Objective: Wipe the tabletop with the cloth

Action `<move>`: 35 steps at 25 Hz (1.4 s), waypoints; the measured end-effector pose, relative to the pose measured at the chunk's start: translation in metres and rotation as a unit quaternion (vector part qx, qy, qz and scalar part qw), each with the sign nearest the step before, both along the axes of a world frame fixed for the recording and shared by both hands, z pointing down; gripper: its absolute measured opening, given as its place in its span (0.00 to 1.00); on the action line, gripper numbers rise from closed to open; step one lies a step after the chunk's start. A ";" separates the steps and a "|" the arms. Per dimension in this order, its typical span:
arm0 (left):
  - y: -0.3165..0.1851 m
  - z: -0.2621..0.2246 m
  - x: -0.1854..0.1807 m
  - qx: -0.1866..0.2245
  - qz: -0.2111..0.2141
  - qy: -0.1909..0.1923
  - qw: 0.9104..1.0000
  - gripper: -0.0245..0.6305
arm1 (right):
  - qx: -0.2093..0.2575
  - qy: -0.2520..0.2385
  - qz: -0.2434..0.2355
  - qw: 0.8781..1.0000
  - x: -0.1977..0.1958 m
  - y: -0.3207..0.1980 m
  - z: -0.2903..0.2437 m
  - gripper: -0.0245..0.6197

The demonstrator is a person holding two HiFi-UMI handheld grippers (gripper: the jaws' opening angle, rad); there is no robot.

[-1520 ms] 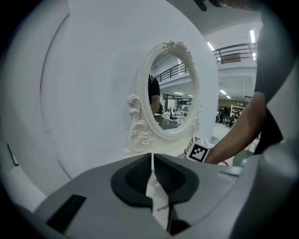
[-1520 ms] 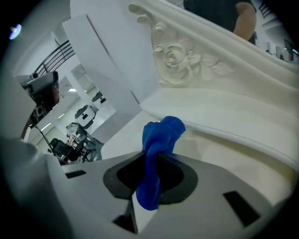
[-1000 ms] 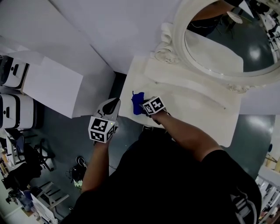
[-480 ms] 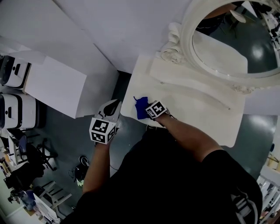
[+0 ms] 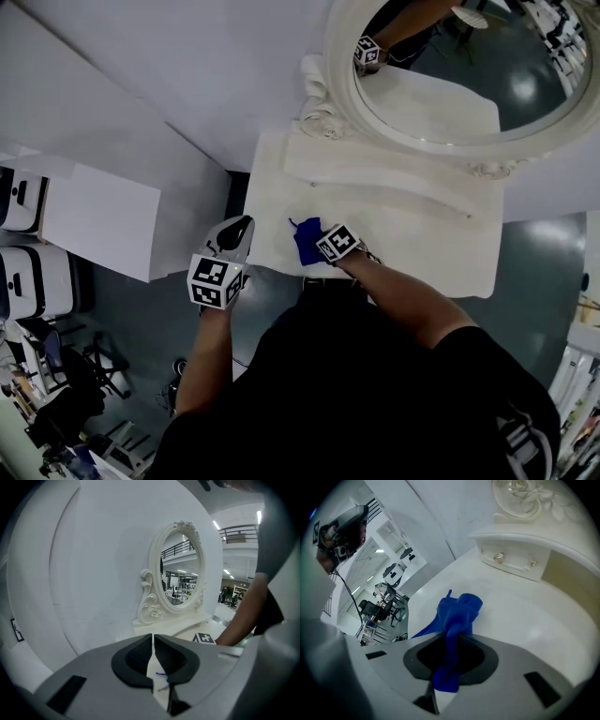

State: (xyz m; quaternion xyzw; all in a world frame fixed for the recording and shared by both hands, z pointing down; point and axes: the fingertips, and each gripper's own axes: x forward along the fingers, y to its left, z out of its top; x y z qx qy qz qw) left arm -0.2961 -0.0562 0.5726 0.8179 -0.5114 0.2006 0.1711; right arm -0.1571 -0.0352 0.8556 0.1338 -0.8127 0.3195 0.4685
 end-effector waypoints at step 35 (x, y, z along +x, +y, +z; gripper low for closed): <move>-0.092 -0.009 0.296 0.010 0.232 0.012 0.973 0.07 | 0.010 0.089 0.321 0.943 0.444 -0.007 -0.002 0.13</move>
